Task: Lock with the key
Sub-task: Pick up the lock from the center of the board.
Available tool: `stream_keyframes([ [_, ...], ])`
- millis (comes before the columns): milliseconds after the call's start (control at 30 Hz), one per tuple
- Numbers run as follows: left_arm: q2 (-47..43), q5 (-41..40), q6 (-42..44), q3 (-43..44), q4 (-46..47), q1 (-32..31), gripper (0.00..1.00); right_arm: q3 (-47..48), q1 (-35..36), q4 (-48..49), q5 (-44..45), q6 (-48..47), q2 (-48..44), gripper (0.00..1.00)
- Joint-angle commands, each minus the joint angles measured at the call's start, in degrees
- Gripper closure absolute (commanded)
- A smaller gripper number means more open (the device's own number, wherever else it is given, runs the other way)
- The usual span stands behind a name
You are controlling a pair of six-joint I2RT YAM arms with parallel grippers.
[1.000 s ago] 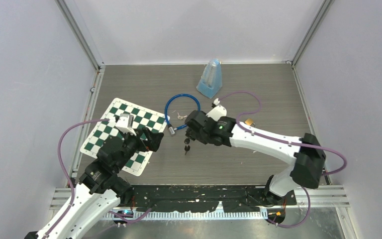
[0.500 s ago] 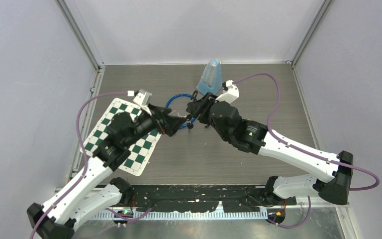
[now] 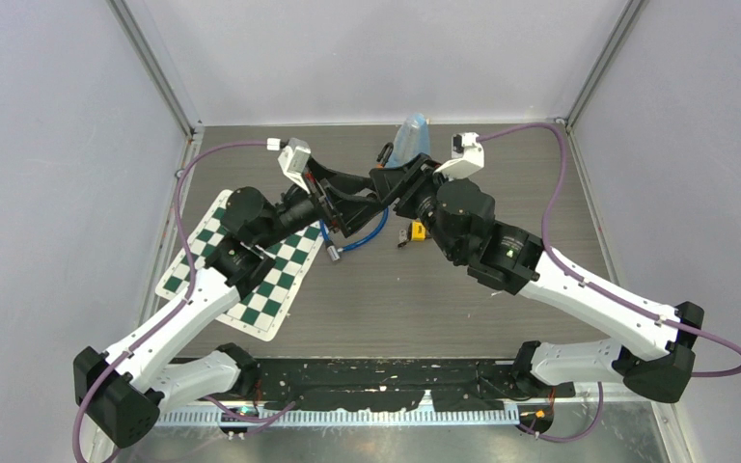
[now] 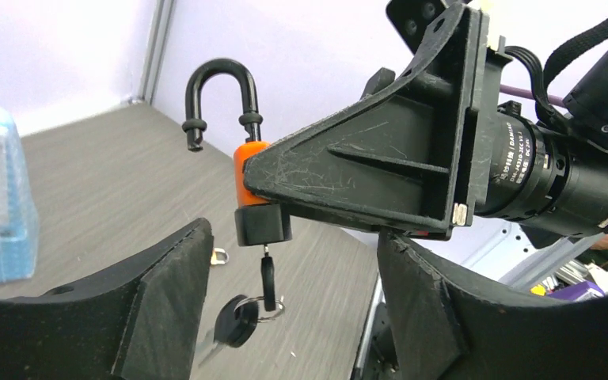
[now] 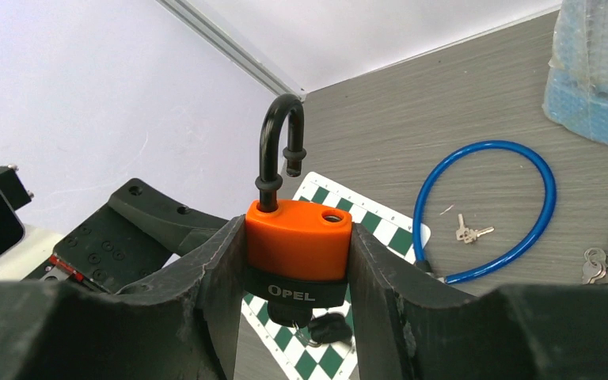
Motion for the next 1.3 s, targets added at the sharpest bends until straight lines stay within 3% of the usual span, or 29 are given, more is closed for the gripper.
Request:
stream_keyframes([
  [0, 0.31, -2.96, 0.50, -0.91, 10.98, 0.14, 0.30, 6.78, -0.77, -4.79, -1.06, 8.33, 0.58, 0.79],
  [233, 1.54, -4.05, 1.37, -0.31, 12.19, 0.19, 0.50, 9.66, -2.80, -8.87, -3.85, 14.63, 1.80, 0.80],
  [500, 3.30, -3.20, 2.04, 2.73, 6.74, 0.15, 0.69, 9.71, -4.46, -8.40, -8.88, 14.58, 1.64, 0.83],
  [667, 4.65, -2.50, -0.69, 3.82, 6.60, 0.14, 0.71, 8.01, -4.61, -6.25, -9.76, 13.99, 0.41, 0.84],
  [800, 5.77, -1.50, -3.33, 4.84, 5.87, 0.14, 0.61, 5.90, -4.67, -2.57, -12.20, 13.46, -0.17, 0.85],
  [967, 7.36, -0.74, -4.41, 6.11, 3.21, 0.18, 0.61, 1.70, -5.70, 3.58, -16.21, 15.53, -1.37, 0.87],
  [1100, 7.56, -0.96, -5.18, 6.04, 3.16, 0.16, 0.72, 0.78, -6.04, 4.13, -16.30, 15.39, -2.19, 0.88],
  [1167, 7.22, -1.51, -5.09, 5.95, 3.31, 0.15, 0.82, 0.51, -6.18, 3.99, -16.24, 15.38, -2.45, 0.88],
  [1233, 6.99, -1.98, -4.67, 5.99, 3.43, 0.18, 0.99, 0.35, -6.26, 3.09, -15.81, 15.85, -2.58, 0.88],
  [1267, 6.73, -2.23, -4.41, 6.02, 3.42, 0.17, 1.00, 0.29, -6.27, 2.07, -15.71, 16.00, -2.59, 0.82],
])
